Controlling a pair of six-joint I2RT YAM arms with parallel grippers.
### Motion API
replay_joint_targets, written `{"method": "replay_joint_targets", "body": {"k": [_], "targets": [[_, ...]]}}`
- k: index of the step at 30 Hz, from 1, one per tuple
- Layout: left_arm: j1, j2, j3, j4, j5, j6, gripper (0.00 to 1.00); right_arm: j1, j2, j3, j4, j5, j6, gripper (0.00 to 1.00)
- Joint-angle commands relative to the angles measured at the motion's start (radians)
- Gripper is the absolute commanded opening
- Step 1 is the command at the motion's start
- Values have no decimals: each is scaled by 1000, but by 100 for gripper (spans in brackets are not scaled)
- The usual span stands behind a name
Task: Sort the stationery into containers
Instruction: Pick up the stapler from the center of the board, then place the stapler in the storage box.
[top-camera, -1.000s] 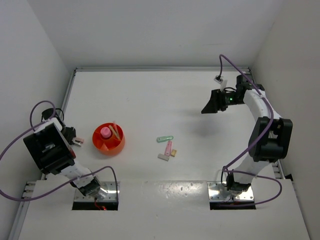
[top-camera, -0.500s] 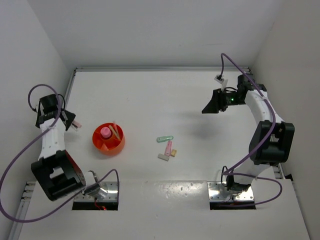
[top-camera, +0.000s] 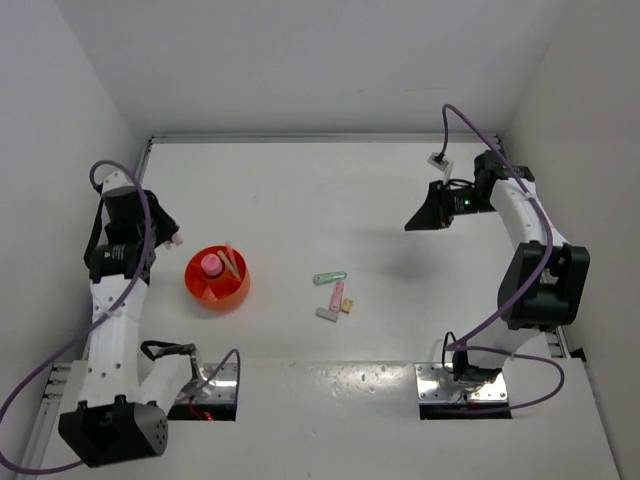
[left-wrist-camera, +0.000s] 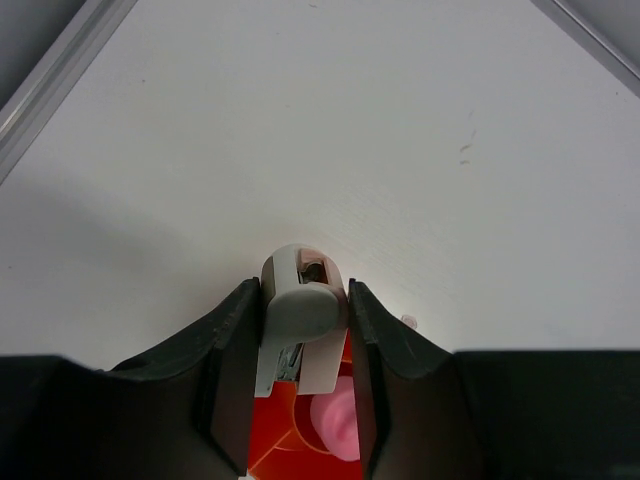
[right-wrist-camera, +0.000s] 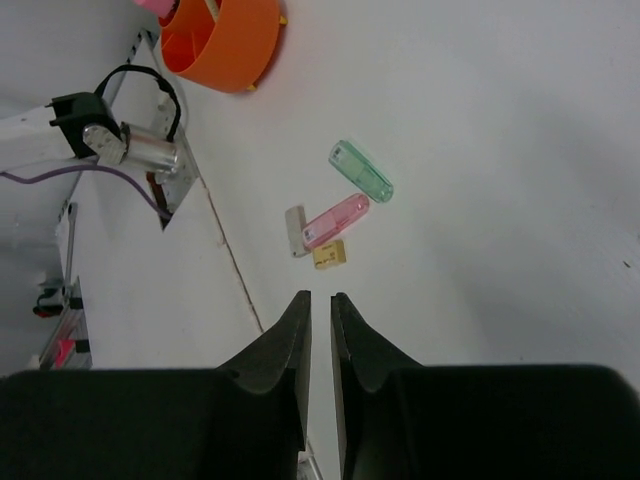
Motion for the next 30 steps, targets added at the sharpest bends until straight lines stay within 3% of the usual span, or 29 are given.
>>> {"method": "replay_joint_targets", "body": {"k": [1, 4, 8, 11, 15, 19, 22, 30], "targets": [[-13, -92, -47, 23, 42, 56, 0, 3, -12, 40, -19, -52, -45, 14], [-13, -115, -133, 55, 113, 31, 0, 3, -3, 40, -19, -52, -45, 15], [42, -203, -273, 171, 329, -35, 0, 3, -3, 40, -28, -52, -55, 15], [79, -215, -316, 216, 433, -82, 0, 3, -3, 40, -28, -52, -55, 16], [129, -238, -307, 216, 470, -92, 0, 3, 6, 40, -28, -61, -64, 16], [164, -259, -278, 178, 457, -81, 0, 3, 15, 40, -37, -61, -73, 18], [165, -279, -264, 127, 363, -90, 0, 3, 26, 49, -47, -61, -82, 18], [165, -335, -265, 7, 228, -221, 0, 3, 45, 49, -56, -70, -91, 19]]}}
